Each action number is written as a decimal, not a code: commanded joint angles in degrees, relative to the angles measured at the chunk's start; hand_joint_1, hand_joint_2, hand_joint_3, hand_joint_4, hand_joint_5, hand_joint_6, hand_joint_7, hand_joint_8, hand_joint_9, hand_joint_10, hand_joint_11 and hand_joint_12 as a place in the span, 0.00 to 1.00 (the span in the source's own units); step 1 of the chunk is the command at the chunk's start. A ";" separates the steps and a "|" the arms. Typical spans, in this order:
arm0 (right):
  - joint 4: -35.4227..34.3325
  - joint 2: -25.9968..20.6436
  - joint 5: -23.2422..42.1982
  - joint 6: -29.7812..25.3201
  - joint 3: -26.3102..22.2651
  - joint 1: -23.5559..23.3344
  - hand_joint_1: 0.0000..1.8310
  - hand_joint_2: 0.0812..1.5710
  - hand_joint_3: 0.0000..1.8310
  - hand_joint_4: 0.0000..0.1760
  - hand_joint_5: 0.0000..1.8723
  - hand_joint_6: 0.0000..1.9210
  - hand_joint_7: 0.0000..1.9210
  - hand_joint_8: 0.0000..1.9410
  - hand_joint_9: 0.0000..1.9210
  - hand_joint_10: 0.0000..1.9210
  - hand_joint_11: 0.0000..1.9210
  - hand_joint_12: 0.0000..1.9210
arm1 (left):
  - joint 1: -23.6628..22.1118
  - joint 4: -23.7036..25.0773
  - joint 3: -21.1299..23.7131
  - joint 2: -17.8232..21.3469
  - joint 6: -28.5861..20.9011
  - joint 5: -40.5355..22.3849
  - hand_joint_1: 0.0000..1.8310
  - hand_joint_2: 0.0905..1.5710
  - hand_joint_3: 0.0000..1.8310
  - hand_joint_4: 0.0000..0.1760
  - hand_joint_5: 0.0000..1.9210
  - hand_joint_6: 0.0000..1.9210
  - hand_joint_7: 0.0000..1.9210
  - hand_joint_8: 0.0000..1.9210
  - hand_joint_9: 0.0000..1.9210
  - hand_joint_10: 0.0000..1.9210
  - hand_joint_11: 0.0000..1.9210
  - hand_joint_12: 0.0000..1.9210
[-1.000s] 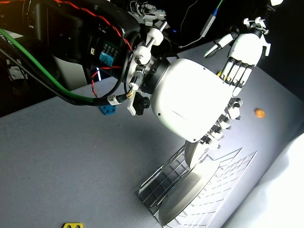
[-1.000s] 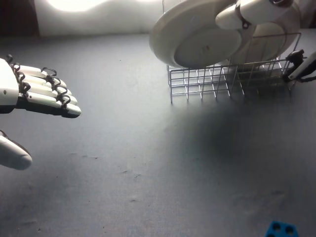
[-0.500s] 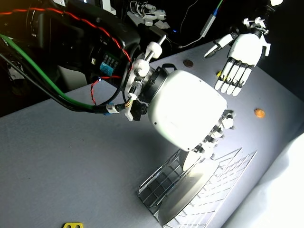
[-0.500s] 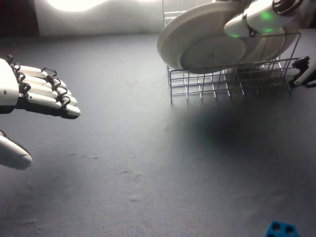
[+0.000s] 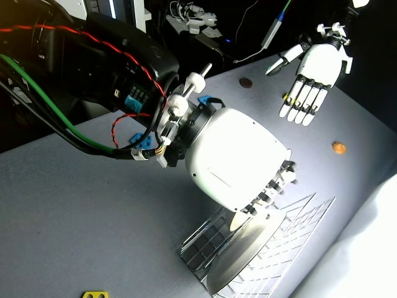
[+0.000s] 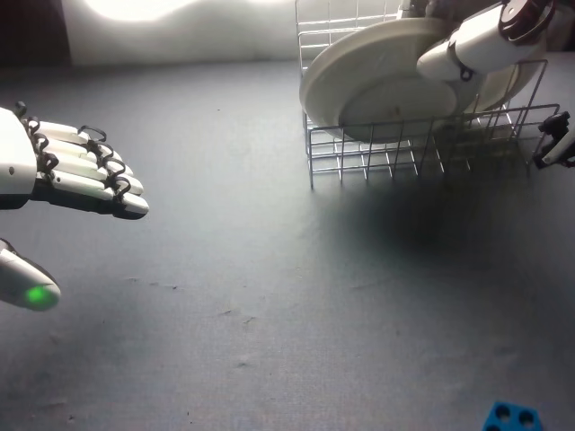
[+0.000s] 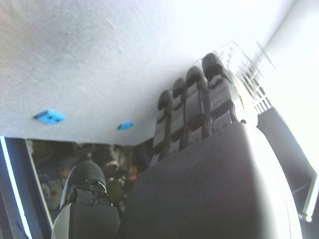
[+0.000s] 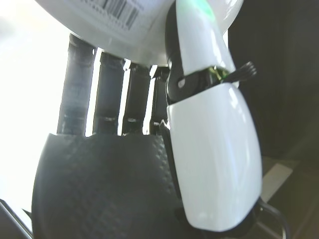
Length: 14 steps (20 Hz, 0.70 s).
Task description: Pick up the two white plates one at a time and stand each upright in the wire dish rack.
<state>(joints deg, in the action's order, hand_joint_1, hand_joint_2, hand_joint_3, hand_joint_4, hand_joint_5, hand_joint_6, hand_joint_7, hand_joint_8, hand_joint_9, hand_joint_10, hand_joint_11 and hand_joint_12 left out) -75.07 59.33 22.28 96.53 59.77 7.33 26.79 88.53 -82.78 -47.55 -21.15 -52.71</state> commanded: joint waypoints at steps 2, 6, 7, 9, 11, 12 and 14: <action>4.55 0.09 3.82 -0.33 0.31 -0.08 0.75 0.70 0.00 0.00 0.47 0.60 0.49 0.52 0.47 0.61 0.37 0.69 | -0.32 -3.63 -0.01 0.29 -0.24 -1.52 0.00 0.67 0.00 0.00 0.08 0.00 0.08 0.00 0.07 0.00 0.00 0.18; 7.34 0.98 5.45 -0.41 0.31 1.04 0.75 0.71 0.00 0.00 0.46 0.61 0.48 0.53 0.47 0.63 0.36 0.70 | -0.32 -3.53 0.16 0.29 -0.24 -1.52 0.00 0.67 0.00 0.00 0.07 0.00 0.07 0.00 0.06 0.00 0.00 0.16; 7.84 1.14 5.71 -0.42 0.31 1.22 0.75 0.71 0.00 0.00 0.46 0.62 0.47 0.54 0.46 0.63 0.36 0.70 | -0.32 -3.53 0.16 0.30 -0.24 -1.52 0.00 0.68 0.00 0.00 0.08 0.00 0.07 0.00 0.06 0.00 0.00 0.15; 9.47 1.55 6.24 -0.56 0.31 1.71 0.75 0.70 0.00 0.00 0.47 0.59 0.49 0.52 0.47 0.61 0.36 0.69 | -0.33 -3.53 0.16 0.30 -0.24 -1.52 0.00 0.67 0.00 0.00 0.07 0.00 0.06 0.00 0.06 0.00 0.00 0.14; 9.97 1.84 6.38 -0.65 0.32 2.02 0.75 0.70 0.00 0.00 0.47 0.59 0.49 0.52 0.47 0.60 0.36 0.69 | -0.40 -3.53 0.16 0.30 -0.24 -1.52 0.00 0.68 0.00 0.00 0.07 0.00 0.06 0.00 0.06 0.00 0.00 0.14; 10.54 2.02 6.55 -0.70 0.32 2.17 0.75 0.70 0.00 0.00 0.48 0.59 0.50 0.51 0.47 0.60 0.36 0.68 | -0.45 -3.53 0.17 0.29 -0.24 -1.52 0.00 0.67 0.00 0.00 0.07 0.00 0.07 0.00 0.06 0.00 0.00 0.15; 12.33 2.34 7.30 -1.09 0.31 2.49 0.75 0.70 0.00 0.00 0.49 0.58 0.51 0.50 0.47 0.60 0.36 0.69 | -0.53 -3.53 0.17 0.30 -0.24 -1.52 0.00 0.67 0.00 0.00 0.06 0.00 0.06 0.00 0.05 0.00 0.00 0.12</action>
<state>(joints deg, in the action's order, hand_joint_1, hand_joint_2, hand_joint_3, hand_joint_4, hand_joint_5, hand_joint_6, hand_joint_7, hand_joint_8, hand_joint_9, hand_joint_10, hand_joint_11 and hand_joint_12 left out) -65.65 61.93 25.74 95.66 59.94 10.48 26.76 88.60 -82.67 -47.55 -21.12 -52.75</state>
